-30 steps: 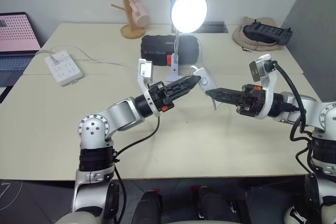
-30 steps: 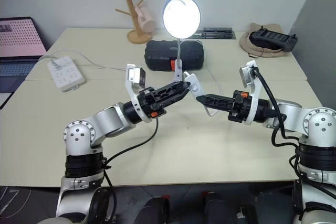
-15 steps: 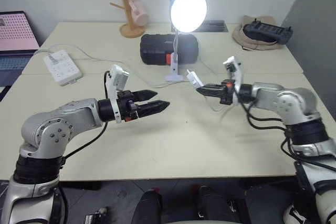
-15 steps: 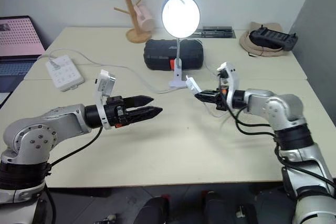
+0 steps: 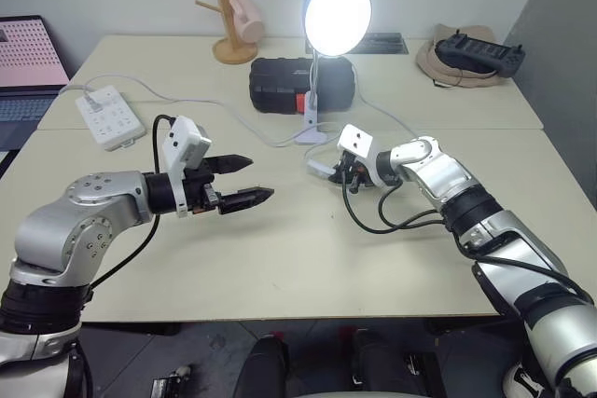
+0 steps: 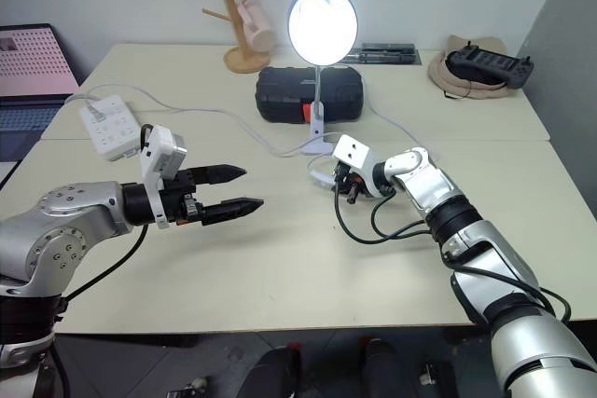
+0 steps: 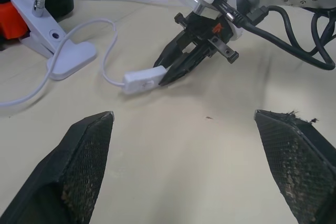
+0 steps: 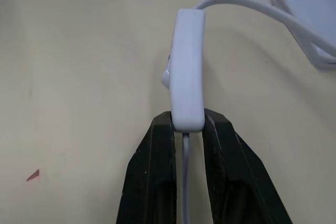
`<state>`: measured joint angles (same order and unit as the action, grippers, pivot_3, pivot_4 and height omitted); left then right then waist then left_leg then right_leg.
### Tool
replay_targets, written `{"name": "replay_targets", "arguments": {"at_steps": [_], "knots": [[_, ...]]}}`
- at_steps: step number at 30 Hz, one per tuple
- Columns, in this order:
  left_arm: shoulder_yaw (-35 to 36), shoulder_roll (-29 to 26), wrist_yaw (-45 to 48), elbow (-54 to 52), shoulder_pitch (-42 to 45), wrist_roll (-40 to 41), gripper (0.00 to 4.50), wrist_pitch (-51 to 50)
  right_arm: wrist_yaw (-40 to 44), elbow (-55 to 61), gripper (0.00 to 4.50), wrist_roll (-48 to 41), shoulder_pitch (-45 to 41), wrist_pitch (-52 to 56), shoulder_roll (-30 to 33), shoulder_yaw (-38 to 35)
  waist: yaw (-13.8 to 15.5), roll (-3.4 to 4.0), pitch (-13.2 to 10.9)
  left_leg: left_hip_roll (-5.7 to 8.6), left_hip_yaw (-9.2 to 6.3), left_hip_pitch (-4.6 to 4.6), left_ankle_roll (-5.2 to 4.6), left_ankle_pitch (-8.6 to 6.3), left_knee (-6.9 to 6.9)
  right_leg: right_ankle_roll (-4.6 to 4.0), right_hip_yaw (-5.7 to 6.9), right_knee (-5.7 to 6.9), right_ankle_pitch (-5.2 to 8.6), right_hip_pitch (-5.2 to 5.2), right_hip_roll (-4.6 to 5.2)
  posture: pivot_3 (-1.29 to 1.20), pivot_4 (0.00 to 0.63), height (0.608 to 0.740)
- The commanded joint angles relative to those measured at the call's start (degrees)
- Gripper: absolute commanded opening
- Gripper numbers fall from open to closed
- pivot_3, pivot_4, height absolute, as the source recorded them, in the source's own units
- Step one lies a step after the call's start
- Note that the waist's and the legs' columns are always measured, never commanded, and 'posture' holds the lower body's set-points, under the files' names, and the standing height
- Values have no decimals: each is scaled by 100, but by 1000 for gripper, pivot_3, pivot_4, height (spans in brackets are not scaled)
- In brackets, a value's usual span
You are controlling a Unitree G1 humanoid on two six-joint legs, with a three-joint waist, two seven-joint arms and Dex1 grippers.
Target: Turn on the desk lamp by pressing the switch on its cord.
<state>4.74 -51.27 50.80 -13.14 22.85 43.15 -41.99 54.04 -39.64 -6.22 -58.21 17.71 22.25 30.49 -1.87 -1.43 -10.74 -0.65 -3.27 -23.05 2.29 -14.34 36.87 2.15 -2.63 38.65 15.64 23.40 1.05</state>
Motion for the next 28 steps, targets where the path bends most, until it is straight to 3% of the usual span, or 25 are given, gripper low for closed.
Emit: {"name": "replay_targets", "arguments": {"at_steps": [1,8,14,24,28], "knots": [[262,-65,51,-158,-54,-67,4500,30,257,-112,1461,183,-175,-196,2,-318,-1,0,0,0,0,0,0,0,2,0,0,2,0,-1,1,0,150,740],[281,-58,85,-127,-46,-136,4500,6,724,582,2919,105,86,180,338,-734,-2,2,-1,1,-4,3,0,0,6,0,3,18,0,-1,2,0,150,740],[26,-107,347,137,158,-385,4500,1,1141,2123,4409,-659,505,1825,860,-1472,3,3,-2,4,-6,3,0,0,8,0,4,21,0,-2,2,0,150,740],[-228,-337,1163,1126,809,-992,4500,335,1126,4690,4473,-1483,1836,3098,2242,-2592,-14,3,-4,11,-6,3,-1,0,8,1,9,19,1,-4,-1,0,150,740],[-475,-395,1582,1617,1118,-1317,4500,548,631,5702,4473,-1770,2568,3642,2543,-3265,-10,3,-6,10,-5,6,-1,0,6,-3,11,22,4,-4,-10,0,150,740]]}}
